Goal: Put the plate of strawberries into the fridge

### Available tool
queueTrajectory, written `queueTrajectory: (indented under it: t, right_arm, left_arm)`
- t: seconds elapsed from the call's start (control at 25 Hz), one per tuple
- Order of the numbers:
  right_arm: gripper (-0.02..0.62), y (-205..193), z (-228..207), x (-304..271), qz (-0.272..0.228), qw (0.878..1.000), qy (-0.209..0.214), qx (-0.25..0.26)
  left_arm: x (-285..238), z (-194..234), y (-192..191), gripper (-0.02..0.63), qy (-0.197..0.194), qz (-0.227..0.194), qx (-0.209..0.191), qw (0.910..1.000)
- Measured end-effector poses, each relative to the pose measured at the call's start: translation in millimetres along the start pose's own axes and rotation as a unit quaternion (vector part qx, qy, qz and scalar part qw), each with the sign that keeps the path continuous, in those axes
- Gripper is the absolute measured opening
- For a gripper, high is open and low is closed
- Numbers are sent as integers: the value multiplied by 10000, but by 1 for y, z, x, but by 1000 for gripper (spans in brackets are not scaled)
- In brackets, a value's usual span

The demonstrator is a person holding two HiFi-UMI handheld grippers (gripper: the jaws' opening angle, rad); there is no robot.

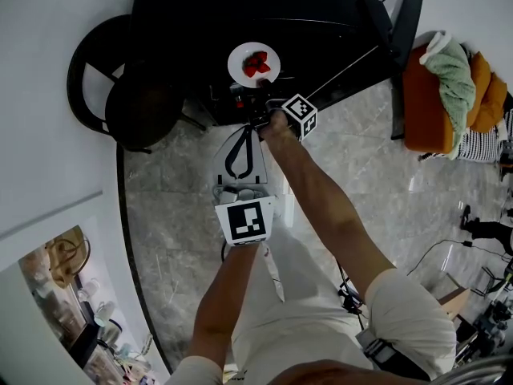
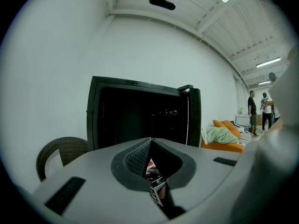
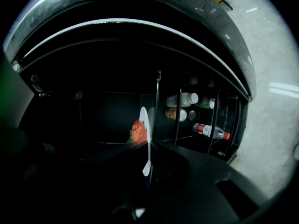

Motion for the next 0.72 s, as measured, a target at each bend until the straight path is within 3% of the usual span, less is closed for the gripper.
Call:
queueTrajectory:
  t: [0.6,0.72]
  right_arm:
    - [26,2,-2,-7,70,9993,337,-168]
    - [92,4,-5,-5,79,9988,429,-201]
  left_arm:
    - [-1,5,-5,2,21,45,39,10000]
    - [-2,5,-6,2,-4,61,51,10000]
Point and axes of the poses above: the fingertips, and each gripper's own axes: x backward along the fingers, z to its left, y out of its top, the point moved 7 cm from there along x, backward along the fingers, and after that the axes turned 6 degrees about -x, right-handed, at the moved point
